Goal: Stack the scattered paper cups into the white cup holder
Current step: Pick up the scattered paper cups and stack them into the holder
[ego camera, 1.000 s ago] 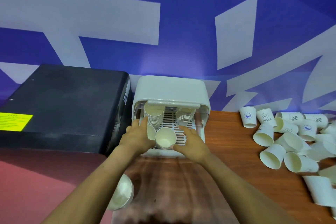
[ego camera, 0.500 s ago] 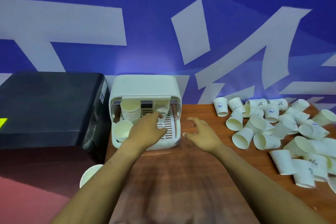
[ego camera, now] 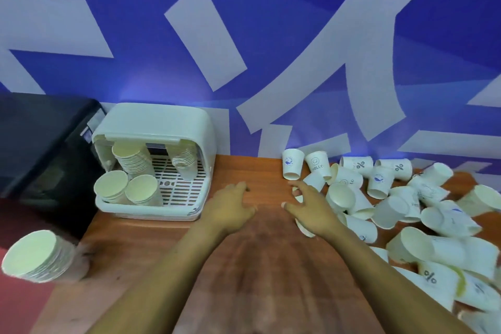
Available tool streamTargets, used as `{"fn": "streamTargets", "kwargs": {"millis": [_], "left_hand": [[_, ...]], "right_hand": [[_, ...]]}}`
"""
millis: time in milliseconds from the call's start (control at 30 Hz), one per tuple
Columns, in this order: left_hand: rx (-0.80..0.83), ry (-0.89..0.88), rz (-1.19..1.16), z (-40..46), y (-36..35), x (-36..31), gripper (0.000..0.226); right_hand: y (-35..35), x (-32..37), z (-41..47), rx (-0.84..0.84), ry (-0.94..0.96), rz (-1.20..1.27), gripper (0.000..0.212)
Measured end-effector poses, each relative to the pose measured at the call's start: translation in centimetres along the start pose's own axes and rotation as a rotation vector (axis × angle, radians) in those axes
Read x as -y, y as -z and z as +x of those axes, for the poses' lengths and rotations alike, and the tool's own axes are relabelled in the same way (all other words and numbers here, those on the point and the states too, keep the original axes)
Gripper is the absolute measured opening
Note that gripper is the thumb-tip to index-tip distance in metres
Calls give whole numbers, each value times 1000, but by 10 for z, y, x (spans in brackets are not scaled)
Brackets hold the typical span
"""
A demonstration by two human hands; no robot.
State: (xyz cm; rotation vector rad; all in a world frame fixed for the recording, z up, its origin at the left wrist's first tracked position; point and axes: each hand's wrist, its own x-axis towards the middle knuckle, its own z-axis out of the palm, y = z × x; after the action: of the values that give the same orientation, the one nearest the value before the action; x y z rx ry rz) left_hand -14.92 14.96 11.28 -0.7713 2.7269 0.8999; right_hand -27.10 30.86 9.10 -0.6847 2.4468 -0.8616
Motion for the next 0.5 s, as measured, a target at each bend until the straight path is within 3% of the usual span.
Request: {"fn": "streamTargets", "kwargs": {"millis": [233,500], "left_hand": [[66,67,-55,17,-75,-58,58],[95,131,-26,37,-108,-97,70]], "right_hand": [[56,-77,16,11,-15,-68,56],[94,-115,26,7,11,-203,63]]}}
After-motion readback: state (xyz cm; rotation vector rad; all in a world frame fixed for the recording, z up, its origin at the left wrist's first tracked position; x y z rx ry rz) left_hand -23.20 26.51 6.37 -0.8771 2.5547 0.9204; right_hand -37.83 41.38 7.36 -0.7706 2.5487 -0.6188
